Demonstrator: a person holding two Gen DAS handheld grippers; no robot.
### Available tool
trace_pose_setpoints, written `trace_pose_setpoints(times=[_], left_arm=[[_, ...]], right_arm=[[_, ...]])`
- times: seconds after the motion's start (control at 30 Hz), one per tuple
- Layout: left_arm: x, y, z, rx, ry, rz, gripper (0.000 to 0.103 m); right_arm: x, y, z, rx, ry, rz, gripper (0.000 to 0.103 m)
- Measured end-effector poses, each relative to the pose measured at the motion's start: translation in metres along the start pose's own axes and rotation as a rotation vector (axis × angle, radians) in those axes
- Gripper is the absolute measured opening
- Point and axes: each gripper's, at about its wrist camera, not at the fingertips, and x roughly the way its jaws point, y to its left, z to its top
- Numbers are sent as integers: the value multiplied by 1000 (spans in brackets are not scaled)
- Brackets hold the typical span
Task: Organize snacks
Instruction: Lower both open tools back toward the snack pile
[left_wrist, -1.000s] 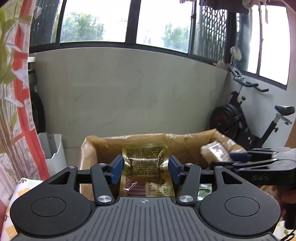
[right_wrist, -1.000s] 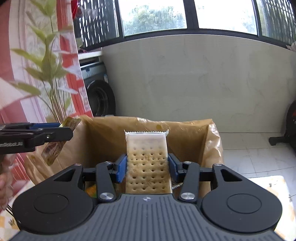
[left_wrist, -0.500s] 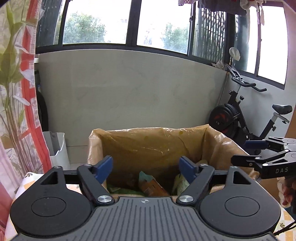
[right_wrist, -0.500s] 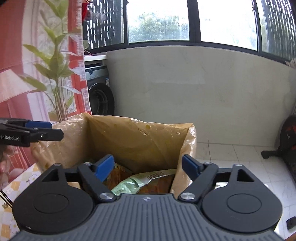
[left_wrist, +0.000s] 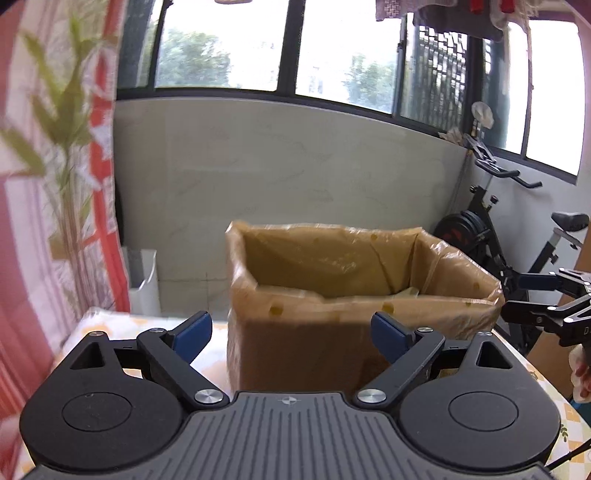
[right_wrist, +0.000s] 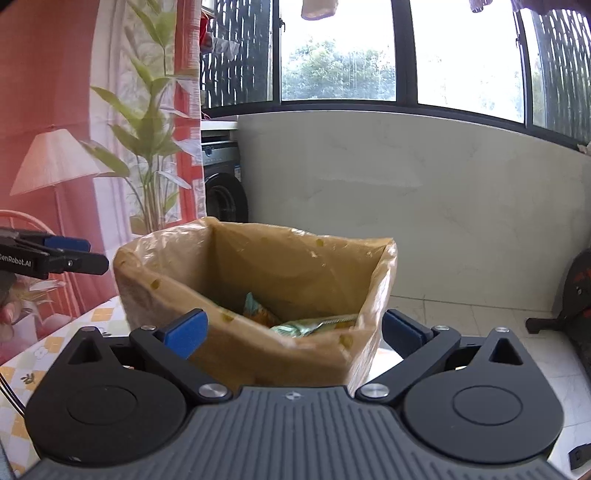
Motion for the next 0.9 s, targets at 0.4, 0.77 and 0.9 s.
trace_pose_setpoints(times=[0.4,0.77,0.9], left_arm=[[-19,19,-58,-101,45,91,94],[-22,28,-84,-161,75,123,94],[-20,28,-91,-165,88,114,94]], right_arm=[[-20,6,-47,77,4,-62,102],[-24,19,-101,80,74,-116,102],[-26,19,-109,87,85,-121,102]])
